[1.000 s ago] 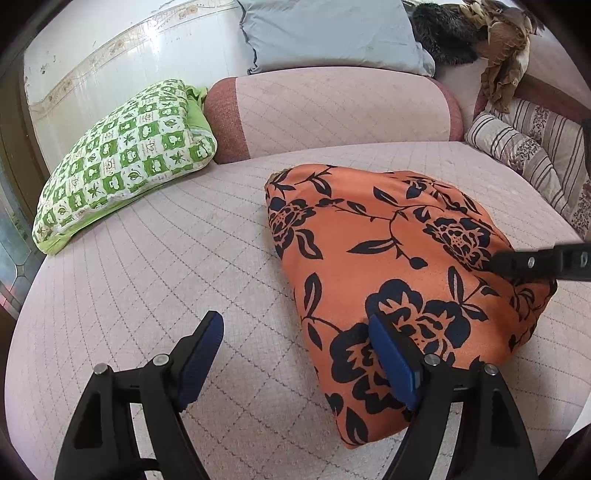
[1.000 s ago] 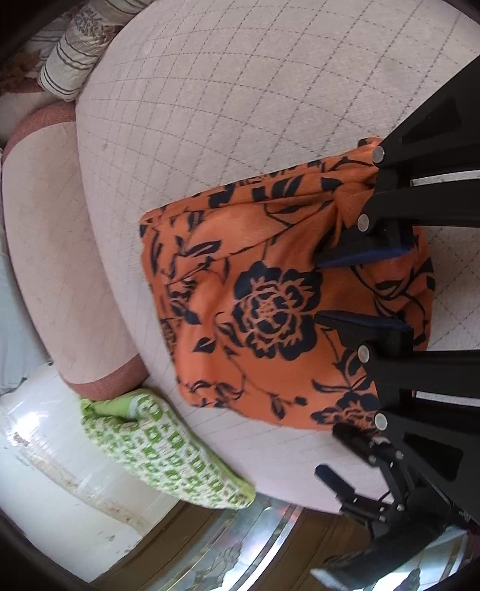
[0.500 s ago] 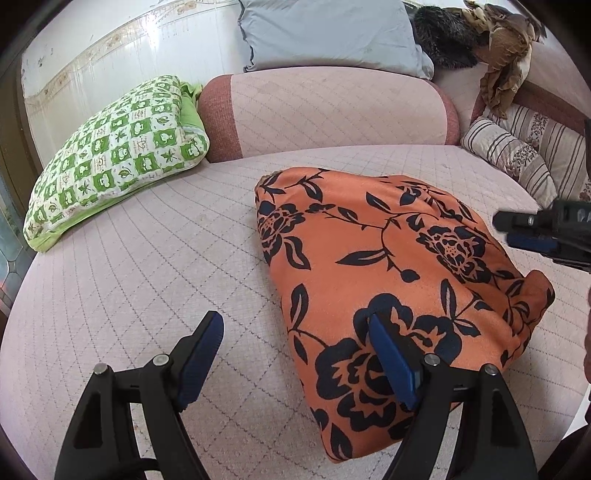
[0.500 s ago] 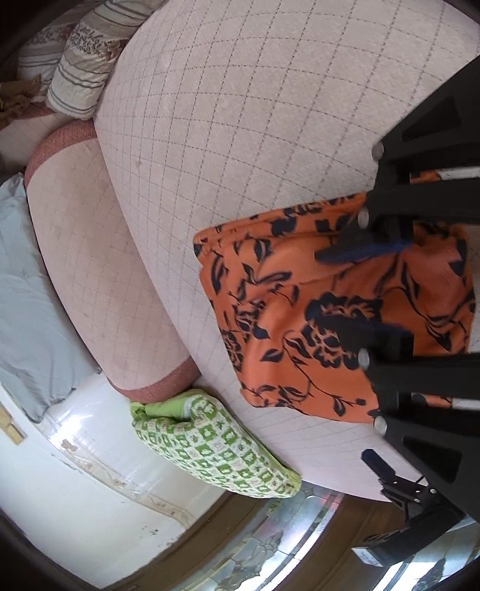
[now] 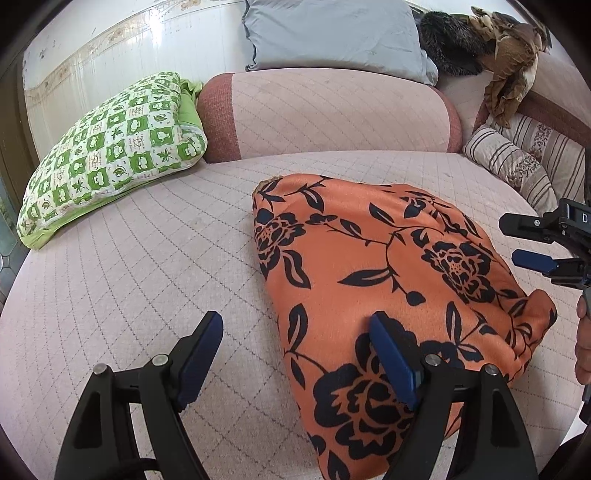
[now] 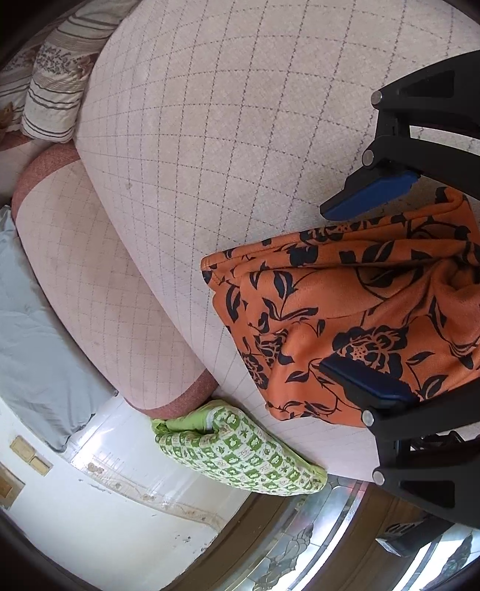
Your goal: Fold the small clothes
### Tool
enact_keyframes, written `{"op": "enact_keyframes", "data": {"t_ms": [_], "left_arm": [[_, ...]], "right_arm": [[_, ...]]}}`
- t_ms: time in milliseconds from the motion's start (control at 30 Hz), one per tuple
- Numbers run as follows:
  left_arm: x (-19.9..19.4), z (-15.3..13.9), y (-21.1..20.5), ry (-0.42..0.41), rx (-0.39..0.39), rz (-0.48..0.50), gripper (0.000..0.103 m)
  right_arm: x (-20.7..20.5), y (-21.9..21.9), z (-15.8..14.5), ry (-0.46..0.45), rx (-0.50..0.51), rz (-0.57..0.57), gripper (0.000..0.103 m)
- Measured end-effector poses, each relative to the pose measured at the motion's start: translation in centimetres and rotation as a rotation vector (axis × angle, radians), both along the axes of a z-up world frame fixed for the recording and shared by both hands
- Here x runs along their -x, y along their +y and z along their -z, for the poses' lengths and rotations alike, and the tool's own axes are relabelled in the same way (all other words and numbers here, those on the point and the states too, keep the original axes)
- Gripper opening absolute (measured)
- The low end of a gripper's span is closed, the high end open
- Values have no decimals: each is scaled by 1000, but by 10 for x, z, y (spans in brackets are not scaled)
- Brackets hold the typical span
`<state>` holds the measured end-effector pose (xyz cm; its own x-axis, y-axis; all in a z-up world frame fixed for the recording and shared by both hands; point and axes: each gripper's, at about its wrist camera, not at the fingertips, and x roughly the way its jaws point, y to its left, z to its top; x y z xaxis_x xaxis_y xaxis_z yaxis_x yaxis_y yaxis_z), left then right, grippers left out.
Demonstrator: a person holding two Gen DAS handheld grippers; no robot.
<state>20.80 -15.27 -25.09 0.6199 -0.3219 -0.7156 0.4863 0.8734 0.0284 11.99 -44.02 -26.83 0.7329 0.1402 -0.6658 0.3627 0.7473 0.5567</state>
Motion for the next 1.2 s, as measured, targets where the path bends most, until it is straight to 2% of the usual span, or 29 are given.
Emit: {"op": "enact_keyframes", "data": {"t_ms": [200, 267, 400, 600, 667, 733, 867, 1033, 1100, 1167, 1200], "left_arm": [[-10, -4, 1, 50, 60, 68, 83], [-18, -3, 4, 96, 108, 85, 88], [-36, 1, 9, 192, 214, 101, 88], [-49, 12, 1, 305, 286, 161, 88], [-52, 16, -3, 338, 287, 175, 89], [-50, 18, -8, 329, 270, 188, 92], [-52, 20, -13, 342, 282, 201, 92], [-53, 24, -19, 339, 292, 203, 92], [-49, 23, -24, 311, 276, 197, 85], [-46, 23, -29, 282, 247, 181, 72], [-45, 22, -31, 267, 226, 172, 61]], "right_arm": [[-5, -9, 8, 12, -28, -36, 79], [-6, -17, 15, 20, -58, -49, 79], [-2, -34, 29, 22, -140, -48, 79], [-2, -48, 46, 15, -267, -75, 79], [-6, -47, 53, 21, -312, -106, 79], [-12, -42, 58, 43, -327, -132, 79], [-20, -36, 63, 22, -357, -171, 79], [-45, -13, 65, 10, -342, -249, 78], [-51, -4, 63, 14, -303, -249, 74], [-53, 3, 60, 14, -298, -242, 64], [-54, 6, 59, 17, -284, -244, 61]]}}
